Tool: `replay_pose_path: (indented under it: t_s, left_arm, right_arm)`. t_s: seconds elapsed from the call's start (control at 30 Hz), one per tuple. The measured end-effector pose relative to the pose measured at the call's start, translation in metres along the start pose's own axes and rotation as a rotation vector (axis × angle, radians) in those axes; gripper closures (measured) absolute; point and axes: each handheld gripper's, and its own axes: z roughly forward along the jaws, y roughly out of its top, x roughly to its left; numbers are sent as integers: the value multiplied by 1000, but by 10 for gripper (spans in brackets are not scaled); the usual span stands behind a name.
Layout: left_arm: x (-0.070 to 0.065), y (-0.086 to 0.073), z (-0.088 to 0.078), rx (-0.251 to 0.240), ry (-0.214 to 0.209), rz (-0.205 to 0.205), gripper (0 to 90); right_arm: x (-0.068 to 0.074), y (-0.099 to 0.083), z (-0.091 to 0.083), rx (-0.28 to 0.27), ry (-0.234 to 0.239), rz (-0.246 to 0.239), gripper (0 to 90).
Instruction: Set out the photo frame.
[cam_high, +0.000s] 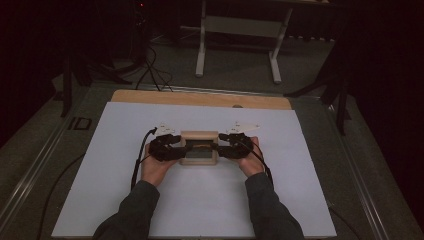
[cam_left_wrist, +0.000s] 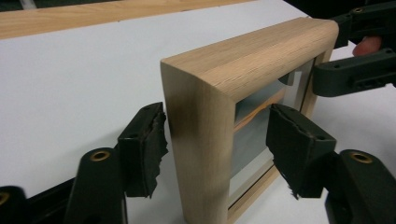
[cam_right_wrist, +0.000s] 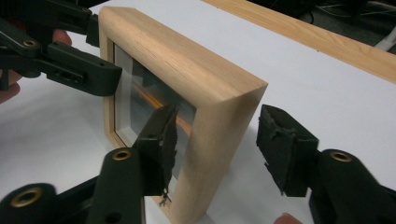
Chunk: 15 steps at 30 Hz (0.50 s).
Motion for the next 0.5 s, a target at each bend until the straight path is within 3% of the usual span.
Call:
replay_pose_path:
  t_s: [0.27,0.5]
  left_arm:
    - [5,1,-6,-2,10,-24,317]
    - [9,-3,-28,-25,30,-24,306]
  right_arm:
    - [-1,-3,-3,5,1,20,417]
    - [-4,-6,-17,16,-13,34,389]
